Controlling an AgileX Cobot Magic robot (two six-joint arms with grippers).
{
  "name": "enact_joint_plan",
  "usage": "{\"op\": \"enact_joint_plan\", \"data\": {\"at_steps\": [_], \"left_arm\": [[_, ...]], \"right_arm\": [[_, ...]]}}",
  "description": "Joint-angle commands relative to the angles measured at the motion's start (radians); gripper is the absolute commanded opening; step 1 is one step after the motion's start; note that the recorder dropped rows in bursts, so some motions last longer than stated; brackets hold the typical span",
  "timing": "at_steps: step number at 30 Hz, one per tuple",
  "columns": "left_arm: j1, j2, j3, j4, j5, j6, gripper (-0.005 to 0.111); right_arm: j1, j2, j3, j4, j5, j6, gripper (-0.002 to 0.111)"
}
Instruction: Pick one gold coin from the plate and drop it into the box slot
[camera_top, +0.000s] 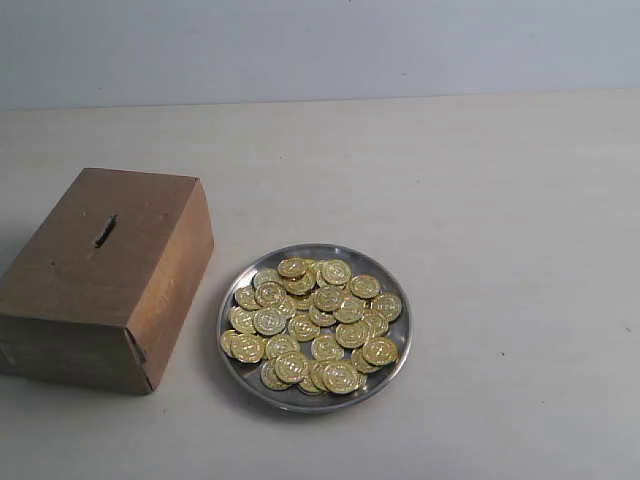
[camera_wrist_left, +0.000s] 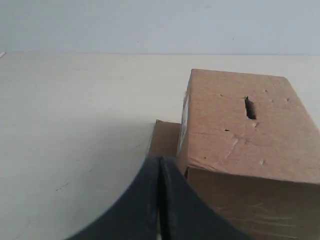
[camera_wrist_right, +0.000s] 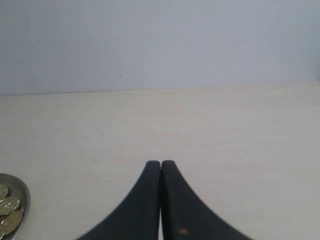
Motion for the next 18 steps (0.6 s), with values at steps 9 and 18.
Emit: {"op": "enact_joint_plan", "data": {"at_steps": [9,18], "left_arm": [[0.001,-0.005,-0.001,-0.255,-0.129,-0.079,0.000],[0.001,-0.005,-0.001,-0.510,-0.280,-0.090,0.000]], "right_arm": [[-0.006,-0.006,0.005,0.148,-0.108,0.099,0.000],[-0.006,-0.006,0.005,0.349,-0.267,0.192,0.000]]}}
